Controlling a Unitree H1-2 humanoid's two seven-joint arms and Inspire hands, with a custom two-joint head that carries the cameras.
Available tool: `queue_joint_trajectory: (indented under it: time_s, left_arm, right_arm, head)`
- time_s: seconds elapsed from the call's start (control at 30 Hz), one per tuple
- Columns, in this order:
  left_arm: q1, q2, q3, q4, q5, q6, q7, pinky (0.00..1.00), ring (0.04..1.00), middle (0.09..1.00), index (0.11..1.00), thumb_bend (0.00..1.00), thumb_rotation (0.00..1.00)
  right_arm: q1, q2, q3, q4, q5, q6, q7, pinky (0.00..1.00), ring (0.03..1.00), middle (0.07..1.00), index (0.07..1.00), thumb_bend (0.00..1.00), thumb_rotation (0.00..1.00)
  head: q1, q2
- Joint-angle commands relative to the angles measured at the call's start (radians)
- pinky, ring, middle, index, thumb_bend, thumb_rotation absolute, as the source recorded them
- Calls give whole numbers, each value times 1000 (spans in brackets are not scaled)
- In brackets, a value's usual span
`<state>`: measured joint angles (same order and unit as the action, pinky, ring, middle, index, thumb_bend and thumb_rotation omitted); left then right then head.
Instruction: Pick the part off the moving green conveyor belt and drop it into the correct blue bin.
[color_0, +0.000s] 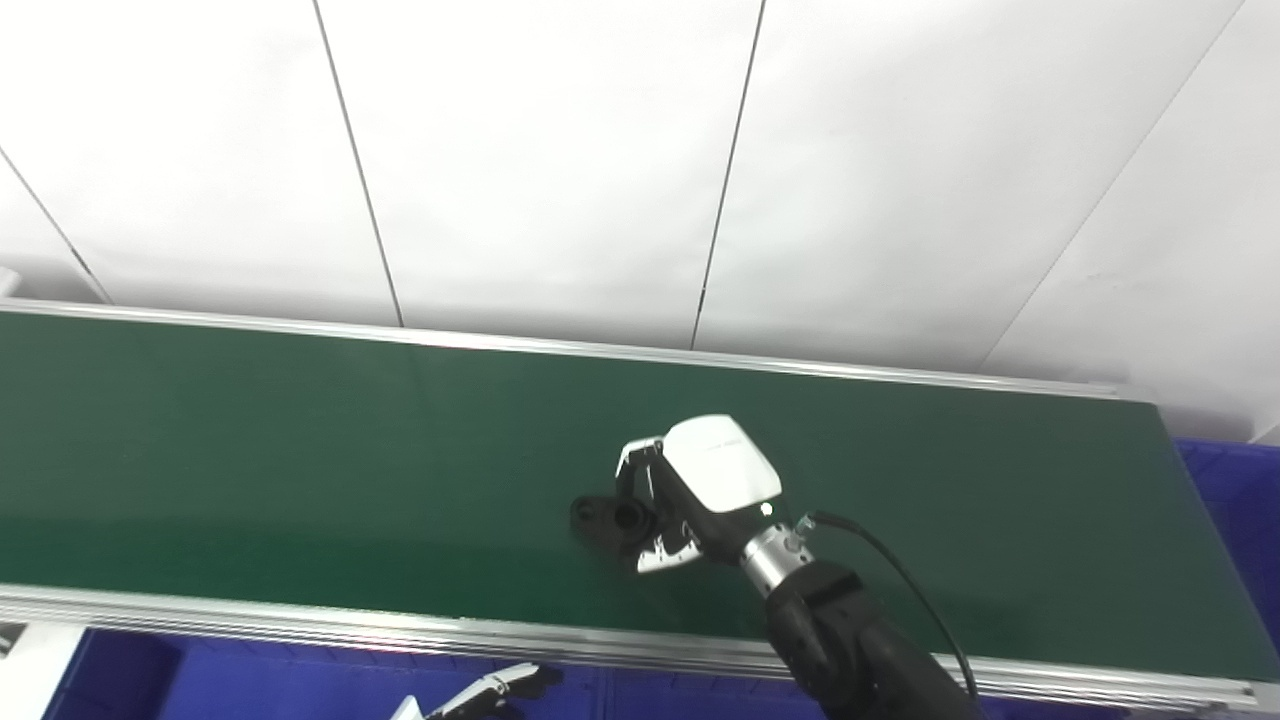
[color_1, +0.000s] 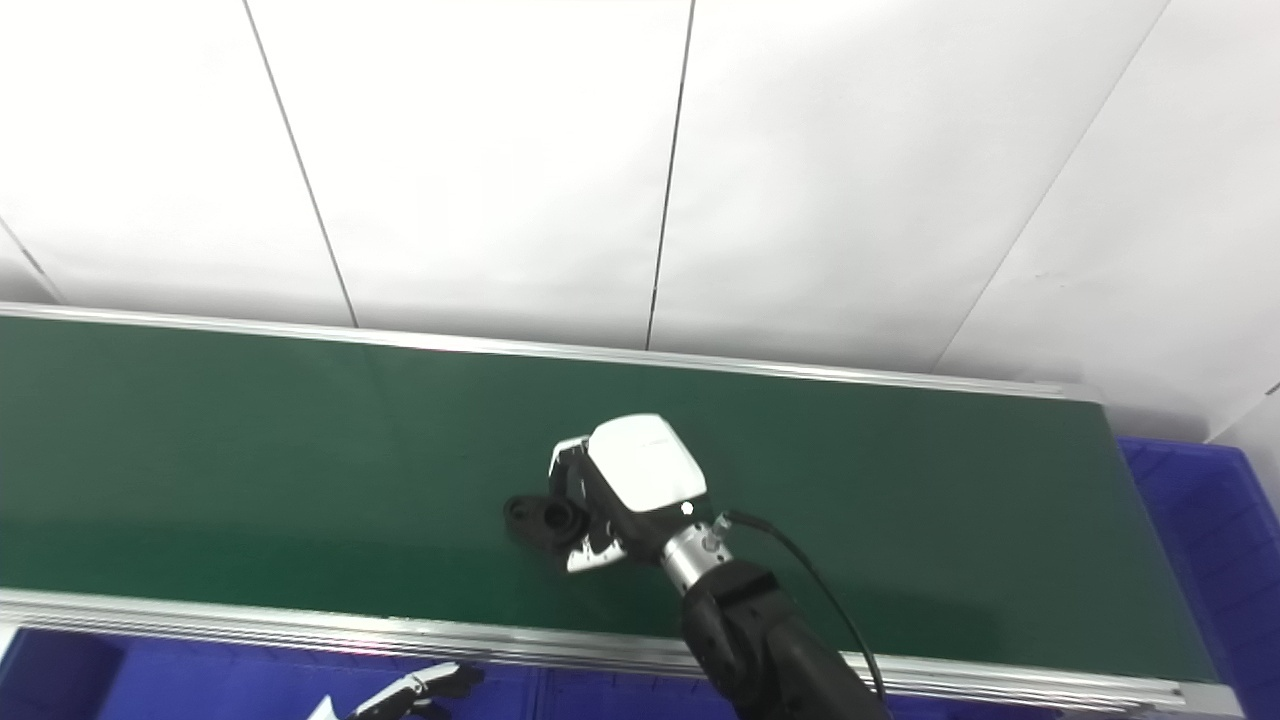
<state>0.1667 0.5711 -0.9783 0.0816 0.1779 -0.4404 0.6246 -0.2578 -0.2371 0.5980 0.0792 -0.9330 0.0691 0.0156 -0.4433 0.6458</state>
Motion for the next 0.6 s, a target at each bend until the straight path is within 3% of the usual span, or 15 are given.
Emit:
queue_joint_trajectory:
  time_s: [0.0,0.27,0.57]
  left_arm:
    - [7,3,15,-17,-2,-30,-6,680,786,847,809,818,308]
    - [22,-2,61,-24,-15,-30,-57,680,782,845,808,819,305]
    - [39,-2,95,-51,-12,-30,-80,678,787,848,809,788,276]
  right_arm:
    - [-12,5,-27,-72,-14,25,17,93,152,240,478,522,122]
    - [31,19,-83,-210,-35,69,140,161,231,354,487,518,124]
    - [115,9,-122,-361,-48,60,194,150,219,337,484,517,122]
  head:
    - [-1,0]
    - [-7,9]
    - [-28,55]
